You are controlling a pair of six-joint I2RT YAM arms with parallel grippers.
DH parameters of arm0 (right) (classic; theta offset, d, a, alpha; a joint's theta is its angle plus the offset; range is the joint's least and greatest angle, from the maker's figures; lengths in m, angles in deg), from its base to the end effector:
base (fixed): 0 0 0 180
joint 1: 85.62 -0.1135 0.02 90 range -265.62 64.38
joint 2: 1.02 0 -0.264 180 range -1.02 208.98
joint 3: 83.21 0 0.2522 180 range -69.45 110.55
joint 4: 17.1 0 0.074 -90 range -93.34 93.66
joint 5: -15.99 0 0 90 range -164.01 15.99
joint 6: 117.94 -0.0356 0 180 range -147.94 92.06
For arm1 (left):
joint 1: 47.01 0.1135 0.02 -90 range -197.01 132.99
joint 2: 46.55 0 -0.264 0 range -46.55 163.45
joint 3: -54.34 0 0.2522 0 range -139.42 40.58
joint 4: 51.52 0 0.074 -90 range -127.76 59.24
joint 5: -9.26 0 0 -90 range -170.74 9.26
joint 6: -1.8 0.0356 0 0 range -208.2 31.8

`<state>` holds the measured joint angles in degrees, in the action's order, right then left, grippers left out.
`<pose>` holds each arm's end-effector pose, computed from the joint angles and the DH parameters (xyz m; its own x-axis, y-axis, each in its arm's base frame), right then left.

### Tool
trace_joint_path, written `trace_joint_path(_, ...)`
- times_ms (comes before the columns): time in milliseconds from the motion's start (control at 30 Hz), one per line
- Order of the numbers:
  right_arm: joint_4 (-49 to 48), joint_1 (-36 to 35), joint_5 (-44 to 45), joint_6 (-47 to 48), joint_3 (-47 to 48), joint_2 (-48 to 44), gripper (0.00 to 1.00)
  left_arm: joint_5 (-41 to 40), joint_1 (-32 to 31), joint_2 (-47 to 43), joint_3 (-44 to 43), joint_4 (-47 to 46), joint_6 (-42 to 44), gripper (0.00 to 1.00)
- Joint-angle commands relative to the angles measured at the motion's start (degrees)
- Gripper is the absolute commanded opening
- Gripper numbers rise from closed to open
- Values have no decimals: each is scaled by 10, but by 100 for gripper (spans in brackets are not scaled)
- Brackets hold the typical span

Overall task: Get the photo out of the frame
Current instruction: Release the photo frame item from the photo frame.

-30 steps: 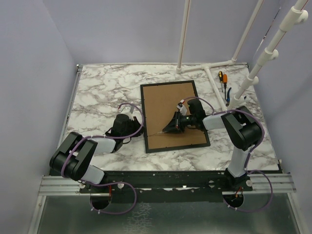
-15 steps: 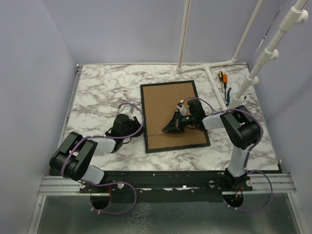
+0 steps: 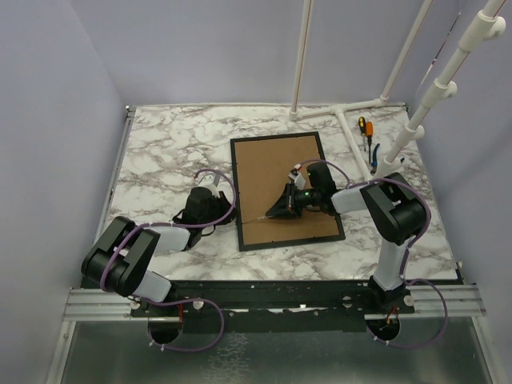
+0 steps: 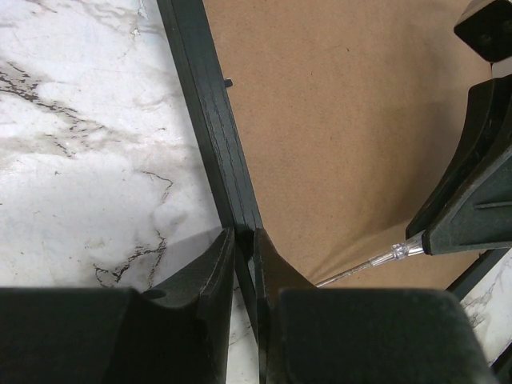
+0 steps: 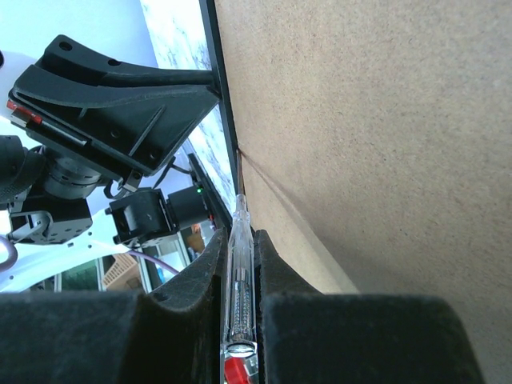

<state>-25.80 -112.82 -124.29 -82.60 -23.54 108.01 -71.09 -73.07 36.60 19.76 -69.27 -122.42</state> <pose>0.2932 0.1815 0.1087 -0.9968 0.0738 -0.0300 0.0036 0.4174 0.9087 0.2211 -0.1148 0.1306 -0.6969 -0.2764 -0.6618 0.2062 0.8066 -0.5540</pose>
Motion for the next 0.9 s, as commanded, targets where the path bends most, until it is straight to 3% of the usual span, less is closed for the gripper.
trace_joint_path(0, 16, -13, 15, 3, 7, 20, 1, 16, -6, -3, 7, 4, 9, 15)
trace_joint_path(600, 85, -46, 74, -2, 27, -17, 1, 17, -11, 1, 18, -6, -18, 15)
trace_joint_path(733, 99, -47, 86, -2, 29, -29, 0, 2, -11, -31, 23, 16, -39, 21)
trace_joint_path(867, 103, -46, 87, 0, 30, -28, 1, -39, -11, -98, 13, 100, -49, 29)
